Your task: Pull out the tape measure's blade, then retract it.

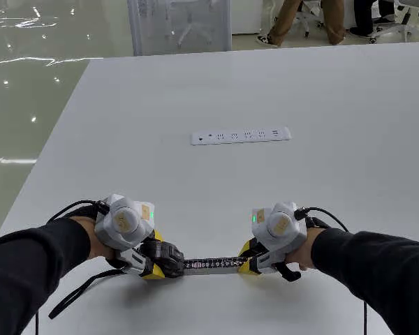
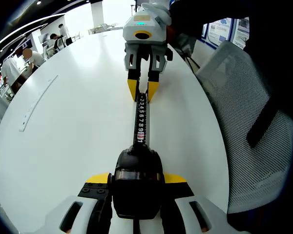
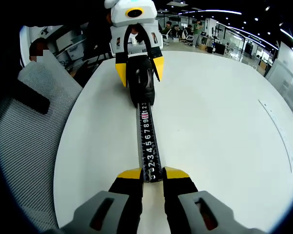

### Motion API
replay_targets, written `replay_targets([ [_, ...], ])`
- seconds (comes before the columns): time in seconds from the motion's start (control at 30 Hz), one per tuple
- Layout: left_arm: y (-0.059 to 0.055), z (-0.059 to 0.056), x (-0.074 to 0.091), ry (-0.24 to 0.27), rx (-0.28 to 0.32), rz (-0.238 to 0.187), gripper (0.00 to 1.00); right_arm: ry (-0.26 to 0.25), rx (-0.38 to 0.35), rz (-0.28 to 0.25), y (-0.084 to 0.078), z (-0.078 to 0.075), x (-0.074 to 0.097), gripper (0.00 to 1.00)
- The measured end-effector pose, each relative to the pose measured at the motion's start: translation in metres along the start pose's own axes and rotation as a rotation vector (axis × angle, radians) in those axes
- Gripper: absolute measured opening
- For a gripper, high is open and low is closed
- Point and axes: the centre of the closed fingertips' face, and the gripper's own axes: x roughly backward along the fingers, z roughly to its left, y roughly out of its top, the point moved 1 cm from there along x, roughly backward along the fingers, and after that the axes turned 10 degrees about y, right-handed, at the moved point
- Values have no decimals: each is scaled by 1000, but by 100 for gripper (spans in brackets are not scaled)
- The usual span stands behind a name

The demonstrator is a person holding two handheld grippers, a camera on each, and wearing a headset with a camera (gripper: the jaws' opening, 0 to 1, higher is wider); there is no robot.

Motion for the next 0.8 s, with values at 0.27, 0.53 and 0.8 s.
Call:
replay_targets([
  [0.27, 1, 1, -1, 2, 23, -4, 34, -3, -8, 3, -5, -3, 5, 12],
  [0.53, 2, 2, -2, 19, 35, -17, 34, 0, -12, 3, -7, -4, 8, 12],
  [0.8, 1, 1, -1, 22, 19, -15, 34, 2, -18, 1, -10, -3, 12, 12],
])
